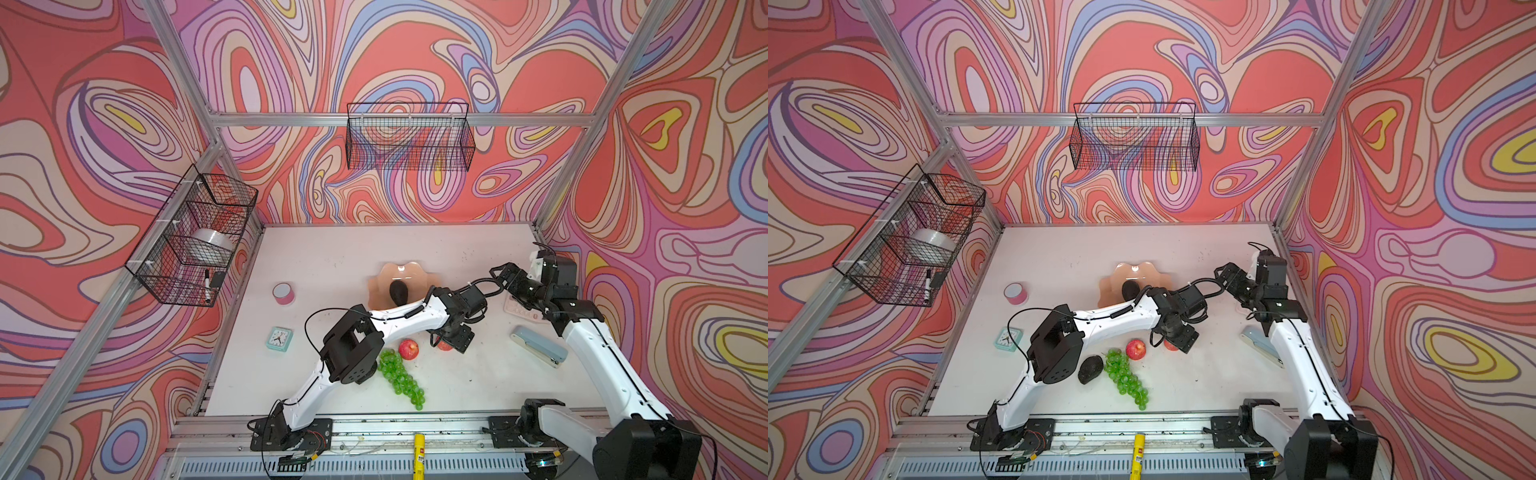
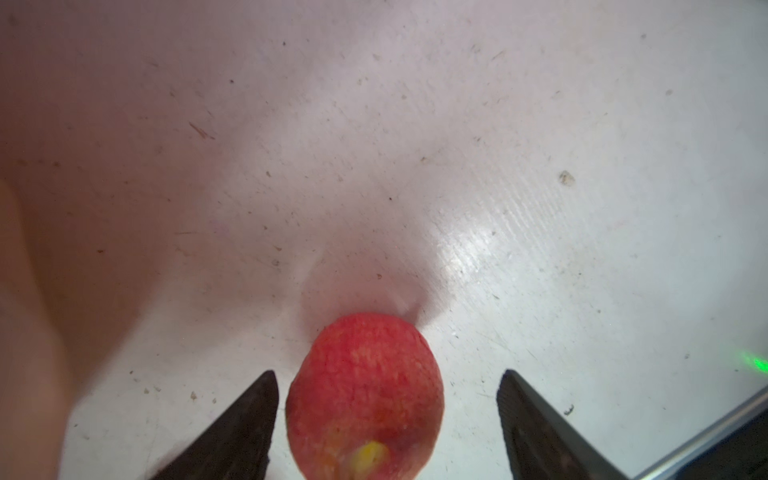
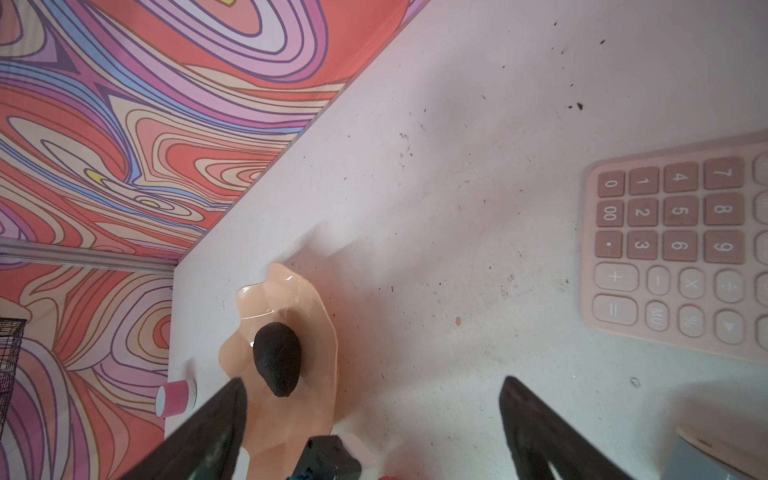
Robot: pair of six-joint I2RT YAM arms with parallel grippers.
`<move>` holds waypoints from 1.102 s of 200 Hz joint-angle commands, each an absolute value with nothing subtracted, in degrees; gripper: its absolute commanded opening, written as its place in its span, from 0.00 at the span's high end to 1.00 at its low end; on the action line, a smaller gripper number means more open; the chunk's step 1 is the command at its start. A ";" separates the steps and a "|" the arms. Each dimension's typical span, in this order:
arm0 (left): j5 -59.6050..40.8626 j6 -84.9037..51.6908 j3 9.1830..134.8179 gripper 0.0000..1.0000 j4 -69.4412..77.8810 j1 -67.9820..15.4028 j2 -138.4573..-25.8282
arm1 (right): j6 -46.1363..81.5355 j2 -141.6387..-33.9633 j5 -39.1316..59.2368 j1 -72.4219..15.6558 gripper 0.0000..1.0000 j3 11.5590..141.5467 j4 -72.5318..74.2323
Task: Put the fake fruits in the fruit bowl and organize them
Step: 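Grasp the farther red apple with the left gripper while the right arm draws back, then lift the red apple with the left gripper and drop it into the bowl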
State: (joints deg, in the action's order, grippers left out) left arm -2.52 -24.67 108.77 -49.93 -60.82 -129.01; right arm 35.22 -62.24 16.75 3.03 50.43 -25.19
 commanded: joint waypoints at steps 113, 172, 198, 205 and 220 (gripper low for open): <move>-3.25 -25.98 103.64 0.58 -50.45 -58.54 -126.96 | 34.68 -58.89 15.12 3.52 0.02 50.95 -28.12; -6.08 -23.13 101.02 0.68 -49.11 -57.92 -116.10 | 34.51 -58.41 14.31 3.60 0.02 51.71 -28.74; -9.30 -21.48 97.23 0.68 -46.56 -55.43 -108.92 | 34.32 -57.24 13.51 3.61 0.02 52.18 -28.74; -9.52 -21.21 96.57 0.67 -45.92 -54.76 -107.05 | 34.21 -56.81 13.19 3.60 0.02 52.30 -28.83; -8.99 -20.64 96.43 0.66 -45.51 -53.42 -104.28 | 34.13 -55.79 12.26 3.61 0.02 52.77 -29.25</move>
